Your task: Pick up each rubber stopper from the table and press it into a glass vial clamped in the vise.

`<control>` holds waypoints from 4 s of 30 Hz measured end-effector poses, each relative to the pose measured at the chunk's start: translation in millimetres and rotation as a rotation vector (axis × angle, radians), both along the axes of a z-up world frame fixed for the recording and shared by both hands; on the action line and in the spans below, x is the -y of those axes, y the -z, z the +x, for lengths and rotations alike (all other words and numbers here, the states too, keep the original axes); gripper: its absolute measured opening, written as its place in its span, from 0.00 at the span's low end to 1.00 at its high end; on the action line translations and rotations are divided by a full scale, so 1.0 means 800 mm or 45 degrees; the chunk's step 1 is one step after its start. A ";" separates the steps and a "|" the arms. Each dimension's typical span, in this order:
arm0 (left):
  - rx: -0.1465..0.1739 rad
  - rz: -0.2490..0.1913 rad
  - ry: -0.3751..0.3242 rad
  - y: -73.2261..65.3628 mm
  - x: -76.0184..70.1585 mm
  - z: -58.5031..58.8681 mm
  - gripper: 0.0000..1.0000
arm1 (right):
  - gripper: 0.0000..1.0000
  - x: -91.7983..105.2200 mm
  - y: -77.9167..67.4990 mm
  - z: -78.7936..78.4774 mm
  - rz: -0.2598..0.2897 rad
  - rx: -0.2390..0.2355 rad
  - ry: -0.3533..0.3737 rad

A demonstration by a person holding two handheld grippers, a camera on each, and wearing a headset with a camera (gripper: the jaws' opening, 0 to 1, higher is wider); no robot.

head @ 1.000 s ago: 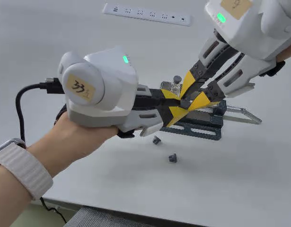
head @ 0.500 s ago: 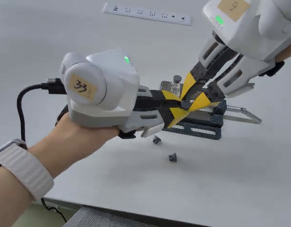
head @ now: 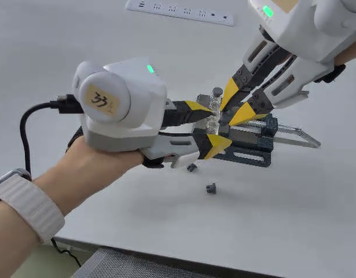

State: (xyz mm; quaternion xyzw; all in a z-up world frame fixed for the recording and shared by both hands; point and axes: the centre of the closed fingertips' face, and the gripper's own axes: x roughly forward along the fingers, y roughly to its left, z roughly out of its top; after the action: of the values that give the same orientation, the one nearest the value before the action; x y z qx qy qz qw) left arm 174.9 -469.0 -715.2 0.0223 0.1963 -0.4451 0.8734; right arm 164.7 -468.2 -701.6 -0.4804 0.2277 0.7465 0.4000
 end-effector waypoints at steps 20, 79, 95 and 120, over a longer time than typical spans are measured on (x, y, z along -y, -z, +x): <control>-0.076 0.054 -0.139 0.040 -0.031 0.010 0.99 | 0.05 0.006 0.028 0.056 -0.056 0.105 0.014; -0.129 0.029 -0.184 0.052 -0.045 0.003 0.91 | 0.05 -0.010 0.085 0.102 -0.309 0.189 -0.043; -0.136 0.023 -0.188 0.053 -0.047 0.002 0.89 | 0.05 -0.007 0.086 0.103 -0.387 0.178 -0.001; -0.136 0.016 -0.190 0.053 -0.046 0.002 0.88 | 0.05 -0.013 0.087 0.099 -0.382 0.122 0.263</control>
State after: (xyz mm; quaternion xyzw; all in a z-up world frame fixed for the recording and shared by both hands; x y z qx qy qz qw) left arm 176.6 -432.2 -757.5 -0.0106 0.2465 -0.3782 0.8922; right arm 244.1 -457.8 -771.5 -0.5437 0.3651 0.6355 0.4089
